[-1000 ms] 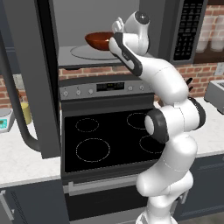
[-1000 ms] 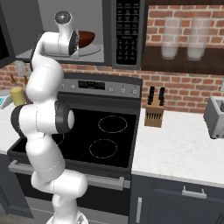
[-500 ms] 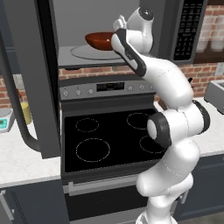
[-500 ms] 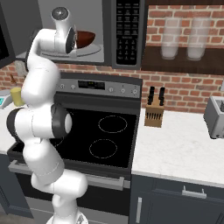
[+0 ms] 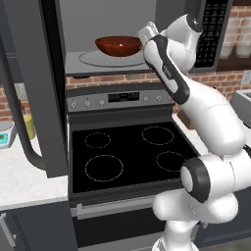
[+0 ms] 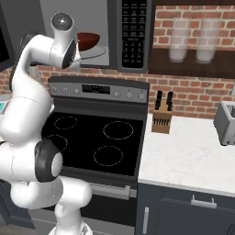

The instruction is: Open the microwave, place the bowl with waffle inside the microwave, then close the microwave door and turn it on.

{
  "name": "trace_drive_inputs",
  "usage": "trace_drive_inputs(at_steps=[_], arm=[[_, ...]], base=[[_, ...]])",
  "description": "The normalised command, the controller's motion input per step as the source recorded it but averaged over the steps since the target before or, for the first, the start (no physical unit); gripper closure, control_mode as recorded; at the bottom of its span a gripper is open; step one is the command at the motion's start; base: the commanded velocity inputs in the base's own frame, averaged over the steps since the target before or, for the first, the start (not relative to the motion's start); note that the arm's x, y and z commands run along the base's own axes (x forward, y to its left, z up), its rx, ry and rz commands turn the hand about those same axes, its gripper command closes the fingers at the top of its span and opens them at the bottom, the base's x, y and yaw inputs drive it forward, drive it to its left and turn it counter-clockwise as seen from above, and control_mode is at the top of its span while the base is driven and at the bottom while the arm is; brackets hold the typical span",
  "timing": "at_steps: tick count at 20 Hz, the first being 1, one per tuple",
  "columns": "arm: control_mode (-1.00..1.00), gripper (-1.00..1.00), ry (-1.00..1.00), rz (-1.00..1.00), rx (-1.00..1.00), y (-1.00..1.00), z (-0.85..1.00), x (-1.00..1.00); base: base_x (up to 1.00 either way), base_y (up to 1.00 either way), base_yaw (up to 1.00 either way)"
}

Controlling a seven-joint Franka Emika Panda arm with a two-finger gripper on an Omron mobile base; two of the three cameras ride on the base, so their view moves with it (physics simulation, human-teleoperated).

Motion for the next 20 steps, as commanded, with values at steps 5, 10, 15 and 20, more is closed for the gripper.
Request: trace_drive_inputs(at_steps=[5, 10, 15, 20], arm=[[-1.0, -1.0, -0.24, 0.13, -0.1, 0.02, -0.33, -1.0], [-1.0, -1.0, -0.16, 0.05, -0.14, 0.26, 0.1, -1.0], [-1.0, -1.0, -0.14, 0.01, -0.27, 0.72, -0.09, -0.94], [-1.0, -1.0, -0.1, 0.0, -0.26, 0.82, -0.31, -0.44]], base=[[0.0, 0.0, 0.0], [0.0, 0.0, 0.0], [0.0, 0.0, 0.0], [0.0, 0.0, 0.0]])
